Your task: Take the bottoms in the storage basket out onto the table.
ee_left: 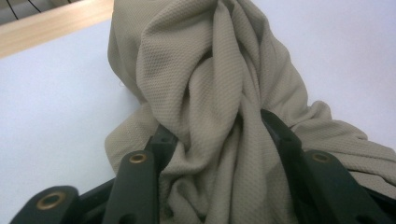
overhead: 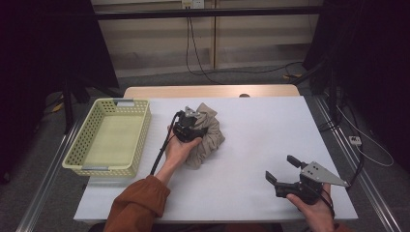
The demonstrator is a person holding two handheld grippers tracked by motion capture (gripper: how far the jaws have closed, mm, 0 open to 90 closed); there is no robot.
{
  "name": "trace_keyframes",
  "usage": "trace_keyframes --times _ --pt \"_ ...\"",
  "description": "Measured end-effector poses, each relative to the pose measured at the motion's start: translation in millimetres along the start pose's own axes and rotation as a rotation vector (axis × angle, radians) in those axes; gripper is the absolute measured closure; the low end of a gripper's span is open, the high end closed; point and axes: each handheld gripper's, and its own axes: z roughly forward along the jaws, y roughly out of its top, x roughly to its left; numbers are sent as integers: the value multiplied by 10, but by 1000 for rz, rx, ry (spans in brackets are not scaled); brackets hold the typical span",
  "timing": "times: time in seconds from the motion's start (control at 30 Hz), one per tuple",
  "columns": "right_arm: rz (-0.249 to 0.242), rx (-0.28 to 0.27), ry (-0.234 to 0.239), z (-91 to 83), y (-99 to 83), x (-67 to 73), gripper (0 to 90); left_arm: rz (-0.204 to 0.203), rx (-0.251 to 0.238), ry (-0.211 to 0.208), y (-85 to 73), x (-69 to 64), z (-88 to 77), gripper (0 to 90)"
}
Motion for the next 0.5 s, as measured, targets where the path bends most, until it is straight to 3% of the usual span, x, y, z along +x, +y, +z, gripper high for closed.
trace_keyframes --times 0.17,0.33,0.4,0.5 --pt "-1 -1 0 -2 1 3 43 9 20 -1 -9 1 74 543" --pt "-1 0 0 -1 1 2 43 -17 29 -24 -23 30 142 520" --pt "1 0 1 0 0 2 43 3 29 -14 -25 40 161 502" --pt "1 -1 2 0 2 5 43 -14 37 -27 -25 42 192 481"
